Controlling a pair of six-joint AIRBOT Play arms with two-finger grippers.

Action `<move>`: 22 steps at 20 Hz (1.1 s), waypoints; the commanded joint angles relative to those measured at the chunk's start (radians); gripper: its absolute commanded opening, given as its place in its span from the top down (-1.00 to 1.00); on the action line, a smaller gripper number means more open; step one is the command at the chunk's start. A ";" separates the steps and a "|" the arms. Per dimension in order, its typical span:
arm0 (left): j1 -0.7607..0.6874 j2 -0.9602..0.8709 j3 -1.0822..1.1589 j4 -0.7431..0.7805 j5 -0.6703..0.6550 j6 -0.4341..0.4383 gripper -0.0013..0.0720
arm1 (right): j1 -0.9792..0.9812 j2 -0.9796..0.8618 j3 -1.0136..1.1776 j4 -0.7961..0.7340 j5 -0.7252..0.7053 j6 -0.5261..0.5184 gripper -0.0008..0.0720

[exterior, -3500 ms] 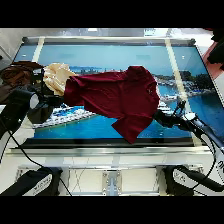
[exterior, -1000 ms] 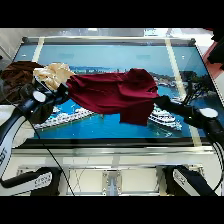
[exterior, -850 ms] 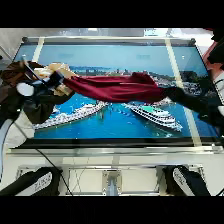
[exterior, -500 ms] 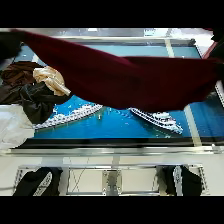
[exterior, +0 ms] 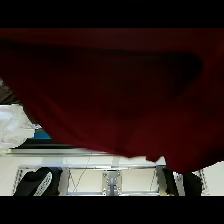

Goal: Fold the shirts.

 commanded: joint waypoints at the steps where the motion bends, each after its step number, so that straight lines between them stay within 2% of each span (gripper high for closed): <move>1: -0.010 -0.151 -0.048 0.009 -0.232 -0.013 0.94 | 0.009 -0.203 -0.014 0.143 0.231 0.013 0.92; 3: -0.052 -0.277 -0.137 0.035 -0.216 -0.011 0.94 | 0.081 -0.311 -0.112 0.093 0.293 0.013 0.92; 5: -0.103 -0.397 -0.204 0.149 -0.137 -0.028 0.94 | 0.209 -0.401 -0.243 -0.082 0.268 0.013 0.92; 8: -0.156 -0.607 -0.227 0.408 0.044 -0.205 0.94 | 0.389 -0.542 -0.428 -0.340 0.071 0.048 0.92; 9: -0.157 -0.676 -0.226 0.431 0.127 -0.269 0.94 | 0.428 -0.591 -0.468 -0.363 -0.028 0.060 0.92; 12: -0.158 -0.826 -0.225 0.431 0.338 -0.389 0.94 | 0.515 -0.740 -0.508 -0.315 -0.320 0.071 0.92; 13: -0.158 -0.861 -0.225 0.432 0.375 -0.414 0.94 | 0.537 -0.778 -0.508 -0.294 -0.397 0.071 0.92; 16: -0.158 -0.915 -0.226 0.431 0.403 -0.418 0.94 | 0.576 -0.848 -0.508 -0.285 -0.562 0.068 0.92; 19: -0.158 -0.919 -0.225 0.452 0.408 -0.412 0.94 | 0.555 -0.851 -0.508 -0.301 -0.565 0.068 0.92; 22: -0.158 -0.917 -0.225 0.483 0.370 -0.412 0.94 | 0.514 -0.834 -0.508 -0.340 -0.447 0.069 0.92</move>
